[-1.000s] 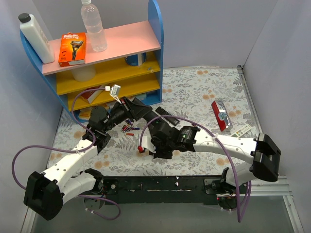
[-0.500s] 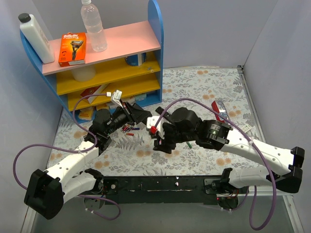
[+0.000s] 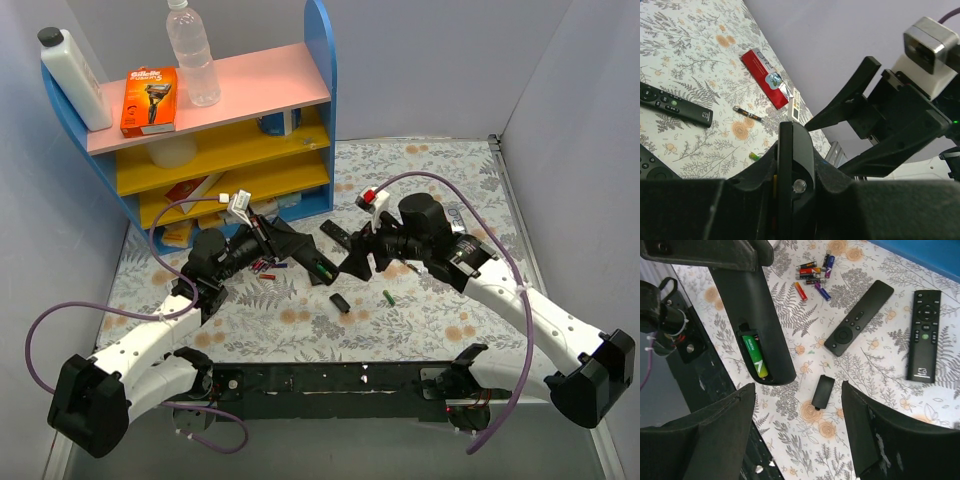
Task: Load the batteries into the remote control
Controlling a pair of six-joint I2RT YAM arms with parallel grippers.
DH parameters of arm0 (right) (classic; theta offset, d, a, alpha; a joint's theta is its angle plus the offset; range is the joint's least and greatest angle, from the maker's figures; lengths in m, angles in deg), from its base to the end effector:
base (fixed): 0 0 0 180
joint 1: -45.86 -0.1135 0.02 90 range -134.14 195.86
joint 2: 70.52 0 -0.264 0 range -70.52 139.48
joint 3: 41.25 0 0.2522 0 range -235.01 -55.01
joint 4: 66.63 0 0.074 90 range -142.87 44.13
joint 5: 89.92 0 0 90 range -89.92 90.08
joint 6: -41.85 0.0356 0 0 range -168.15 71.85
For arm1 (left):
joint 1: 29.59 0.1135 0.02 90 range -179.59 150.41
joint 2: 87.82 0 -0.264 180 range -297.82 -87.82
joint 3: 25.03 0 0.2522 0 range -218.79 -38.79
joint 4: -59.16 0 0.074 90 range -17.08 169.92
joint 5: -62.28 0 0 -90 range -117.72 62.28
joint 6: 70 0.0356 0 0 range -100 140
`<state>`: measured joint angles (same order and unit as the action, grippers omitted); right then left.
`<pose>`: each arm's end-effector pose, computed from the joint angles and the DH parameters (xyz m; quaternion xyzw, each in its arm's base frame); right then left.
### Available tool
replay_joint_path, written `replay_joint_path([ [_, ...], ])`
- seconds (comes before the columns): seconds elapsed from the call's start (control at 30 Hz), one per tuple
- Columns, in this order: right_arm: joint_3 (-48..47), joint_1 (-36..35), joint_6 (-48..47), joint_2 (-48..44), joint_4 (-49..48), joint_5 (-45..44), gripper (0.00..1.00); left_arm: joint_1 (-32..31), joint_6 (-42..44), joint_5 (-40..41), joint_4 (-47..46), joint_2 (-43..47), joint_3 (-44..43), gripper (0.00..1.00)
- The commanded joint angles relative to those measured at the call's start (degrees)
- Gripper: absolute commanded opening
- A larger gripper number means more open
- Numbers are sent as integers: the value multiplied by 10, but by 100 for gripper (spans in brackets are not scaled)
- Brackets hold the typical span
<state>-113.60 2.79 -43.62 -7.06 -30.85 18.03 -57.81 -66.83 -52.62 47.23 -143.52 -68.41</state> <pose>0.1732 0.1770 0.3399 -0.3548 0.7676 0.3302 0.4193 0.1902 -0.1191 0.2771 -0.2066 0.6785 -0.6626 0.2404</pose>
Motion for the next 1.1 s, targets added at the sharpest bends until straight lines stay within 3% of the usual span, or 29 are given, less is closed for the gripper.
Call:
replay_joint_path([
  [0.0, 22, 18, 53, -4, -88, 88, 76, 0, -1, -22, -16, 19, -2, 0],
  [0.27, 44, 18, 72, 17, -141, 117, 75, 0, -12, -42, -24, 11, -10, 0],
  [0.57, 56, 61, 74, 10, -9, -72, 72, 0, 18, 10, 49, 30, 4, 0],
  [0.73, 79, 70, 72, 39, 114, -171, 67, 0, 4, 57, 69, 47, 45, 0],
  [1.07, 145, 70, 94, 95, 120, -217, 53, 0, -40, 73, 48, 45, 88, 0],
])
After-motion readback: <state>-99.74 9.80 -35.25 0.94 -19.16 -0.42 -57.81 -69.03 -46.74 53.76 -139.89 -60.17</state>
